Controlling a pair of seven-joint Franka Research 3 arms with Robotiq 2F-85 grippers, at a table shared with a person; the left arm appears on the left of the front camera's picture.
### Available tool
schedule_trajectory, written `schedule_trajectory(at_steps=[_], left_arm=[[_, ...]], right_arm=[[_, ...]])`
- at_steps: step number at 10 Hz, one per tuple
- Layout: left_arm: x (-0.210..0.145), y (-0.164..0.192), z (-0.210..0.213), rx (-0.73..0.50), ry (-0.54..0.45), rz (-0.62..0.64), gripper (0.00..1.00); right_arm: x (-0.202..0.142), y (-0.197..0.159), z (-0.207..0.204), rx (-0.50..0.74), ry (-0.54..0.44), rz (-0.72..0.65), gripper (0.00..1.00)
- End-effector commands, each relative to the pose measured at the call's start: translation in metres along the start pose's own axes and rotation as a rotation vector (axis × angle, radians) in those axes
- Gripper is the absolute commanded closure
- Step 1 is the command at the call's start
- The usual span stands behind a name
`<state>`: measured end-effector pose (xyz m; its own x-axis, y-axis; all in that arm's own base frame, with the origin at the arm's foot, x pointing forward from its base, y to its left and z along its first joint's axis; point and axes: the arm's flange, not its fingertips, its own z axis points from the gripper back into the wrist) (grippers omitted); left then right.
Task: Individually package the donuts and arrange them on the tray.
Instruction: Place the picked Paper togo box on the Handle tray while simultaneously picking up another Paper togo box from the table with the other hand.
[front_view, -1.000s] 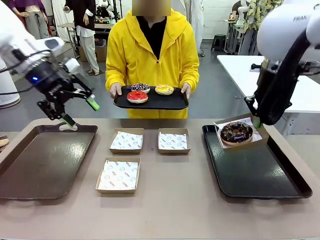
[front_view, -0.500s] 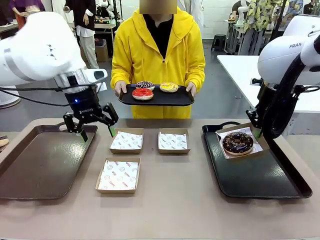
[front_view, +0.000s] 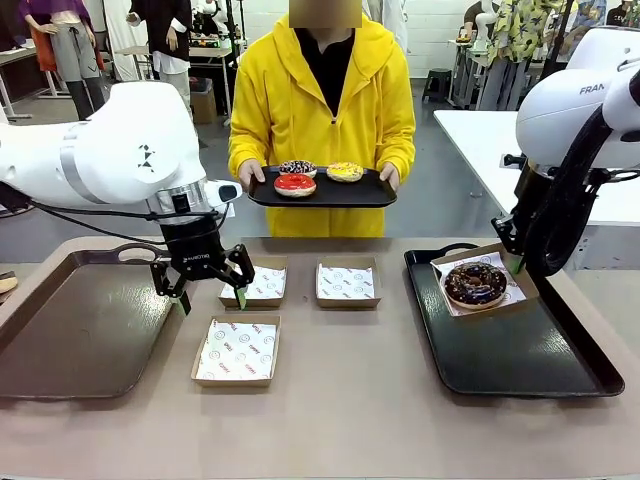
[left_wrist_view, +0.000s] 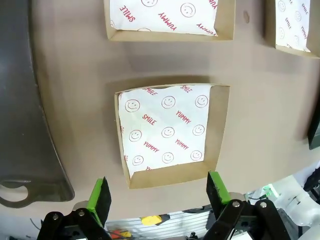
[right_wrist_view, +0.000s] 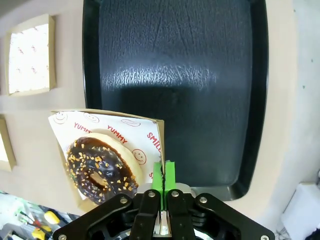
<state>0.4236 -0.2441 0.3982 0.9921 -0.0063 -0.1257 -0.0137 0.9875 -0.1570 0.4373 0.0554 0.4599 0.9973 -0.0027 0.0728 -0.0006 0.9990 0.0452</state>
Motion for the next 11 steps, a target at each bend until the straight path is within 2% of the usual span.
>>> schedule_trajectory(at_steps=[1, 8, 11], left_arm=[[0.002, 0.003, 0.012, -0.002, -0.010, 0.004, 0.00], [0.004, 0.004, 0.008, -0.008, -0.011, 0.010, 0.00], [-0.036, -0.005, 0.001, 0.009, -0.139, -0.040, 0.00]], right_arm=[[-0.002, 0.002, 0.001, -0.006, 0.004, -0.009, 0.99], [0.000, 0.000, 0.000, 0.000, 0.000, 0.000, 0.99], [-0.025, 0.007, -0.015, -0.011, 0.023, 0.016, 0.99]])
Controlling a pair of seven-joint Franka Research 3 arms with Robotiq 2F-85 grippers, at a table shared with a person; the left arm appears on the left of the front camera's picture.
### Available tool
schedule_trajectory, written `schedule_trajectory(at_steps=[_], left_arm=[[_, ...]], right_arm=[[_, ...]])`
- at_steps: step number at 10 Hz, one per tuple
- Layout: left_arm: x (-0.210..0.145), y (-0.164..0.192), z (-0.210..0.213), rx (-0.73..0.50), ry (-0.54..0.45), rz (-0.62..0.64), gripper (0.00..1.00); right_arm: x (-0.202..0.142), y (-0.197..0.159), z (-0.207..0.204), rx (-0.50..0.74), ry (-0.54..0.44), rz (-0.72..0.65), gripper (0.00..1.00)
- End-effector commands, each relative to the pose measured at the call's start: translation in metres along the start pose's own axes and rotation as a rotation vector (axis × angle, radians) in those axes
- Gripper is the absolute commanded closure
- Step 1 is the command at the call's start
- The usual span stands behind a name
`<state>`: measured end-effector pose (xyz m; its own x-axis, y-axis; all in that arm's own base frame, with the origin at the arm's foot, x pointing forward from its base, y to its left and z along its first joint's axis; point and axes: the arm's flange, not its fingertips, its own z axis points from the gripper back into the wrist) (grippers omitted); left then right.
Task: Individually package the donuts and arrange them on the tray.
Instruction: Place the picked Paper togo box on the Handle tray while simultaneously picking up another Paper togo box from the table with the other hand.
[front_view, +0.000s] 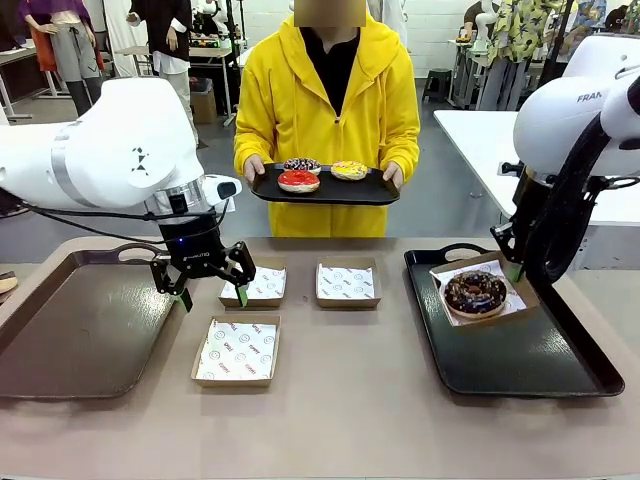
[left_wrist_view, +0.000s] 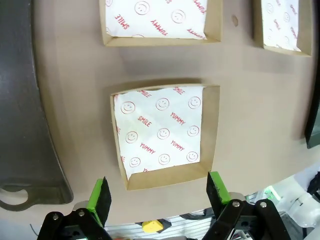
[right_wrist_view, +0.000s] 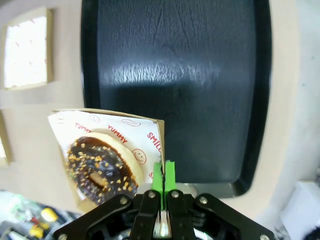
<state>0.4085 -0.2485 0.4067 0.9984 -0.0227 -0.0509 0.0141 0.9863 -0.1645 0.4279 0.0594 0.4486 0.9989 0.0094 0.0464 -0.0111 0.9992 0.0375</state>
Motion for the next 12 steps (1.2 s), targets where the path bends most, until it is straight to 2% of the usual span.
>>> schedule_trajectory(at_steps=[1, 4, 8, 12], left_arm=[[-0.027, -0.002, -0.006, 0.022, -0.082, -0.011, 0.00], [-0.048, -0.001, -0.018, 0.085, -0.157, -0.010, 0.00], [-0.049, 0.009, -0.032, 0.090, -0.141, 0.008, 0.00], [-0.038, 0.012, -0.047, 0.086, -0.101, 0.010, 0.00]], right_arm=[[-0.020, 0.006, -0.008, 0.003, 0.000, 0.026, 0.99], [-0.039, 0.008, -0.029, 0.035, -0.012, 0.045, 0.99], [-0.035, 0.001, -0.058, 0.051, -0.044, -0.026, 0.99], [-0.028, -0.006, -0.074, 0.052, -0.008, -0.046, 0.99]])
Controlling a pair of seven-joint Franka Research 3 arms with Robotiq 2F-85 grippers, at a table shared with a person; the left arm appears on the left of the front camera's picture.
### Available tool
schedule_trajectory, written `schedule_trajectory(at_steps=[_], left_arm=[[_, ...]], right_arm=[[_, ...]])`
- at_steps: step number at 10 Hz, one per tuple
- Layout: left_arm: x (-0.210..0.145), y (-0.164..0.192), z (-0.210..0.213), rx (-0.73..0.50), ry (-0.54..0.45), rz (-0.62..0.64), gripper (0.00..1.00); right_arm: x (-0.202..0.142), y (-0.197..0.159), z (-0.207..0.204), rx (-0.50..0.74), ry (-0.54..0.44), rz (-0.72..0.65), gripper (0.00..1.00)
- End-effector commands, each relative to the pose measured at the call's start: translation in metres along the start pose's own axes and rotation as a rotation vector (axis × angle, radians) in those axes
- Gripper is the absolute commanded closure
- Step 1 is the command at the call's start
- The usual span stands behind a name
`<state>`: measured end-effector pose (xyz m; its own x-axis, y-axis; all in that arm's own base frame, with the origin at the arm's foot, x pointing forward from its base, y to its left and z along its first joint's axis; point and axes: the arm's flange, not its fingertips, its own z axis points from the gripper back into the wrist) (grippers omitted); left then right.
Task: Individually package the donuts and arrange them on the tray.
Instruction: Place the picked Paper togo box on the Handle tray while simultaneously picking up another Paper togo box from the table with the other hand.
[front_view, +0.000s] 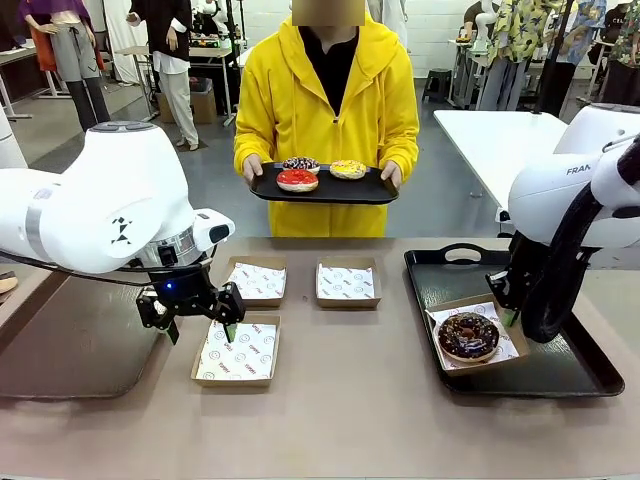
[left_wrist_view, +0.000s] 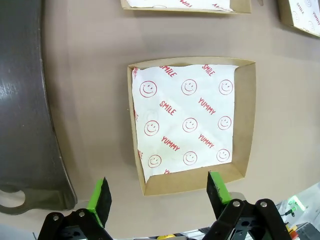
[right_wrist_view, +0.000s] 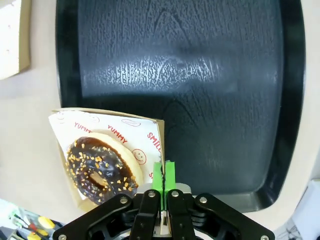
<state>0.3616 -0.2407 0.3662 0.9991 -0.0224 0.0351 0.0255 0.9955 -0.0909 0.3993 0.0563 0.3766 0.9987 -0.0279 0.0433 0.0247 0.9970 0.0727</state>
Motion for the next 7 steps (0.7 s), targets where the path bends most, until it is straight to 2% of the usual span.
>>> schedule_trajectory(at_steps=[1, 7], left_arm=[[0.009, -0.002, -0.010, 0.012, -0.004, 0.022, 0.00], [0.026, 0.004, -0.031, 0.054, -0.011, 0.038, 0.00]], right_arm=[[0.005, -0.003, -0.007, 0.018, -0.002, -0.016, 0.99], [0.006, -0.012, -0.013, 0.024, 0.015, -0.028, 0.99]])
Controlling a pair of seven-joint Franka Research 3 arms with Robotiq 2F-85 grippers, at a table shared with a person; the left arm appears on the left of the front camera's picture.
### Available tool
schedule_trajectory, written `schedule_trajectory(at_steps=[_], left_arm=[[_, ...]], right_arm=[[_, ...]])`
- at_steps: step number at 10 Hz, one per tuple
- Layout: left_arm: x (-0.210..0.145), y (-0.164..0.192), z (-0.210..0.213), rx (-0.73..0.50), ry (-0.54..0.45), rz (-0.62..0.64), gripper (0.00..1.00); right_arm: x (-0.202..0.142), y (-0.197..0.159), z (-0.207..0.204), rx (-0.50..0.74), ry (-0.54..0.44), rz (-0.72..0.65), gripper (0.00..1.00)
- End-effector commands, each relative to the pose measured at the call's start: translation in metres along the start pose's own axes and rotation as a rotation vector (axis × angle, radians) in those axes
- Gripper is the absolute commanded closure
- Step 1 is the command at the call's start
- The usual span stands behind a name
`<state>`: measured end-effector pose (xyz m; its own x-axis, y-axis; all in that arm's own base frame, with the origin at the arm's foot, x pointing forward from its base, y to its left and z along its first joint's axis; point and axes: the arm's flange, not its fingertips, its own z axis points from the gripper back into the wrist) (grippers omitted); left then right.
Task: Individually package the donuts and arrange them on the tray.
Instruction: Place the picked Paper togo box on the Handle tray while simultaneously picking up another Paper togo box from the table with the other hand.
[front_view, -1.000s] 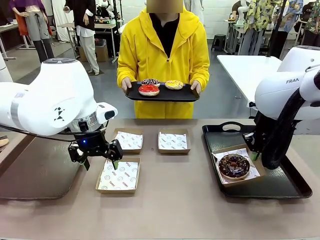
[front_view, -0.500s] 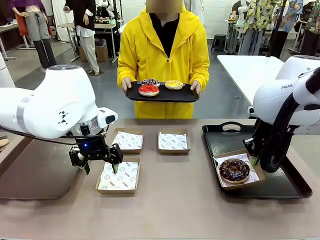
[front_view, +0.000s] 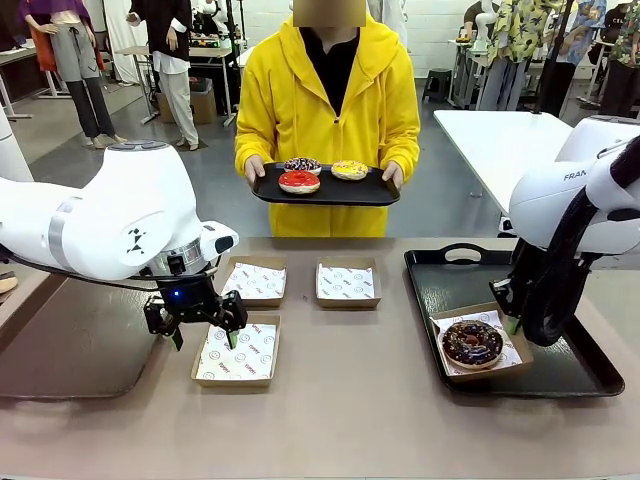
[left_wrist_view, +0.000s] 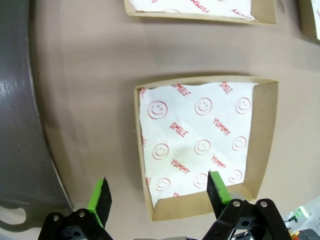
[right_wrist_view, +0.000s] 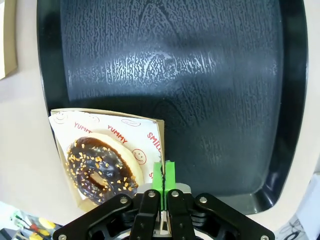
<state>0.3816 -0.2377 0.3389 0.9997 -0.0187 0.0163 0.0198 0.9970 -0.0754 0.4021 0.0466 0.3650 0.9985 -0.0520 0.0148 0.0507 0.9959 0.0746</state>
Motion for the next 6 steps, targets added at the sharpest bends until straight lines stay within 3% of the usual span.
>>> schedule_trajectory(at_steps=[1, 6], left_arm=[[0.0090, -0.0012, -0.0063, 0.044, -0.027, 0.032, 0.00], [0.0116, -0.0024, -0.0158, 0.074, -0.027, 0.007, 0.00]], right_arm=[[0.0038, -0.0022, -0.0027, 0.026, -0.010, -0.003, 0.99], [0.0032, -0.0027, -0.0046, 0.031, -0.004, 0.004, 0.99]])
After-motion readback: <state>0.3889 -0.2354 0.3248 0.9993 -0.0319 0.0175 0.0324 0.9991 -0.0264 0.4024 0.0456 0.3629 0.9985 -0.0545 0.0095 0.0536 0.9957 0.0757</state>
